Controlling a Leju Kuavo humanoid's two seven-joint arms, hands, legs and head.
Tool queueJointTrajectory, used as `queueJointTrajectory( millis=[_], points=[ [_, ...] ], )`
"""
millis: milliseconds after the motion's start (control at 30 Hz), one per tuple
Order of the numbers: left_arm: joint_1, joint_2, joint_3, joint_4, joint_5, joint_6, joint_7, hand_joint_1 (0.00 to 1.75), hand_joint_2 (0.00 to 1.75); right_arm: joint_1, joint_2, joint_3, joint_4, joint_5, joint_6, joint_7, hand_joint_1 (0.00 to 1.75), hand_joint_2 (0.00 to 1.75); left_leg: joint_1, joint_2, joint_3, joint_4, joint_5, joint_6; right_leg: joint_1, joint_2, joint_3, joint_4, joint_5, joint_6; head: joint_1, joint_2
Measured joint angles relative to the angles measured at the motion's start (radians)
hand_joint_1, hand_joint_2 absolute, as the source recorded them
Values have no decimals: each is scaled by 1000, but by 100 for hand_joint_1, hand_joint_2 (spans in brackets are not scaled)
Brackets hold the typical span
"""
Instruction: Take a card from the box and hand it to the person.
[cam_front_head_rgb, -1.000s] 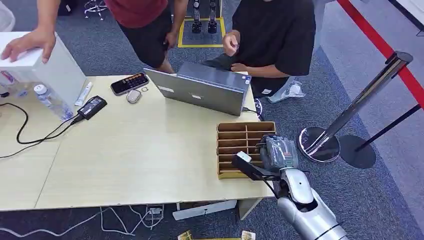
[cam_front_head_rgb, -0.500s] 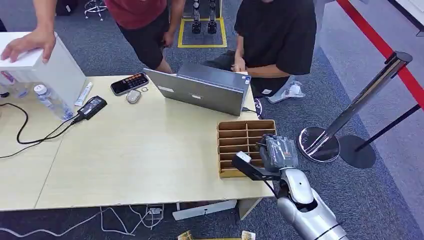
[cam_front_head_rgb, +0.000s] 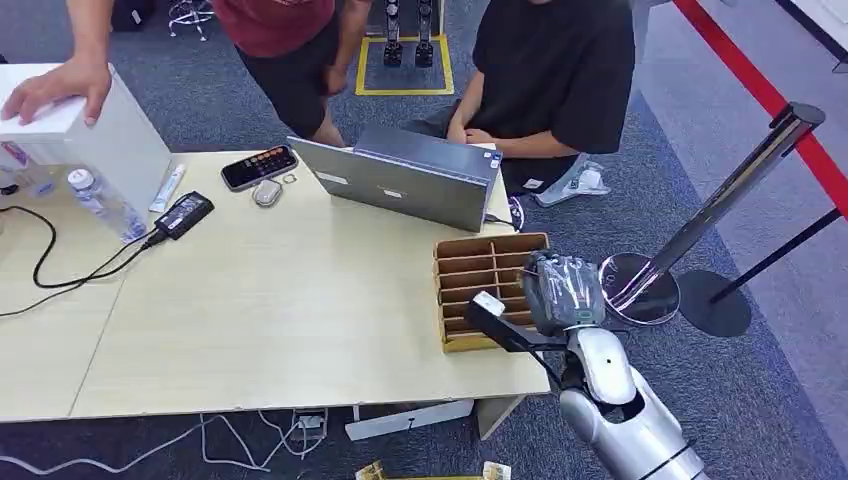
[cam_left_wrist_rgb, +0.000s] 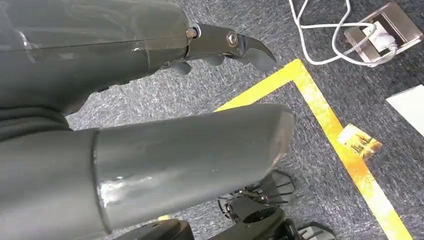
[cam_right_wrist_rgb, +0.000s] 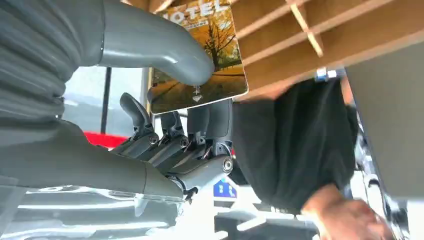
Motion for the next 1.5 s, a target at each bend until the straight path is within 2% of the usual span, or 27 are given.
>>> queueJointTrajectory(
  millis=[400,600,967,1133,1200,1500],
  points=[
    [1,1,0,0,1,1,-2,0,0,-37,-48,-48,-204,54,71,13,138,175,0,0,0,0,0,0,0,0,0,0,0,0,0,0],
    [0,1,0,0,-2,0,-2,0,0,-80,-65,-66,-236,58,98,13,141,175,0,0,0,0,0,0,0,0,0,0,0,0,0,0],
    [-11,1,0,0,-21,-6,12,0,0,-191,-83,-67,-196,30,137,-14,141,175,0,0,0,0,0,0,0,0,0,0,0,0,0,0],
    [-12,1,0,0,-22,-6,14,0,0,-196,-83,-67,-188,27,138,-16,141,175,0,0,0,0,0,0,0,0,0,0,0,0,0,0],
    [-18,0,0,0,-32,-10,18,0,0,-248,-83,-60,-107,12,137,-27,140,175,0,0,0,0,0,0,0,0,0,0,0,0,0,0],
    [-23,0,0,0,-32,-12,19,0,0,-269,-82,-51,-11,5,120,-31,140,175,0,0,0,0,0,0,0,0,0,0,0,0,0,0]
  ],
)
